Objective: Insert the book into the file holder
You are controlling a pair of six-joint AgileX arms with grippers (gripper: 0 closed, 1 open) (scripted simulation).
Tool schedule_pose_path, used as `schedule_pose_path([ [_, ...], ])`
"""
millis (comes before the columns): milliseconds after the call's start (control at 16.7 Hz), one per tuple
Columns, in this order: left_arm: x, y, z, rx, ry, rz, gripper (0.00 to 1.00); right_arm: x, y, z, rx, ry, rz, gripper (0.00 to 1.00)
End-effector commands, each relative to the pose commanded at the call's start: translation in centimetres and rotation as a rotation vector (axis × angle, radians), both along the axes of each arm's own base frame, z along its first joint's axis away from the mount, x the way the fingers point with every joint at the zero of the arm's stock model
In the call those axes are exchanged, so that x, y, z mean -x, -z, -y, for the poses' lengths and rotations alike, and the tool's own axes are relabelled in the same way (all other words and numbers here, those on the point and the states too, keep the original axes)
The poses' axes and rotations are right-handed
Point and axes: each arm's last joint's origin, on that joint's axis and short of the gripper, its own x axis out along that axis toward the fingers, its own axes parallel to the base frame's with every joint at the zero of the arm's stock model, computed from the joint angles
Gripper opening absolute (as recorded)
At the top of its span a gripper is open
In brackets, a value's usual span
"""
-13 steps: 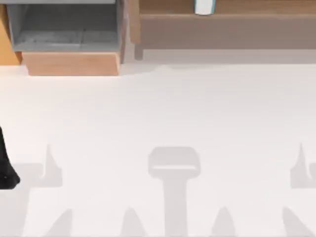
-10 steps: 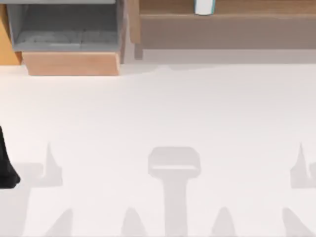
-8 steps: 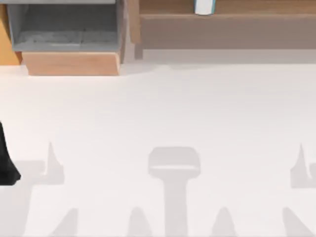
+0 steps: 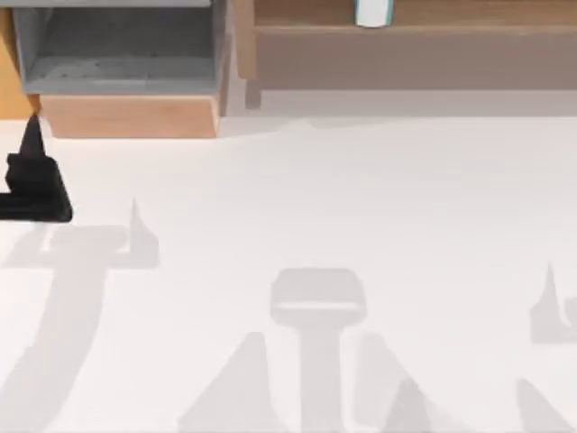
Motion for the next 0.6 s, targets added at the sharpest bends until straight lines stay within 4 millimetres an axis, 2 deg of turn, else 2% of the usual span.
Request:
schedule_pose_path([
  [180, -4.3, -2.7, 3.4, -0.017, 0.003, -0.014, 1.00, 0.0, 0.0, 0.0, 0.000, 0.000, 0.000, 1.00],
  [300, -7.5, -3.9, 6.5, -0.027, 0.005, -0.017, 1.00, 0.0, 0.0, 0.0, 0.000, 0.000, 0.000, 1.00],
  [420, -10.7, -4.4, 10.2, -0.034, 0.007, -0.015, 1.00, 0.0, 0.0, 0.0, 0.000, 0.000, 0.000, 1.00],
  [600, -15.1, -3.8, 16.3, -0.037, 0.008, -0.005, 1.00, 0.0, 0.0, 0.0, 0.000, 0.000, 0.000, 1.00],
])
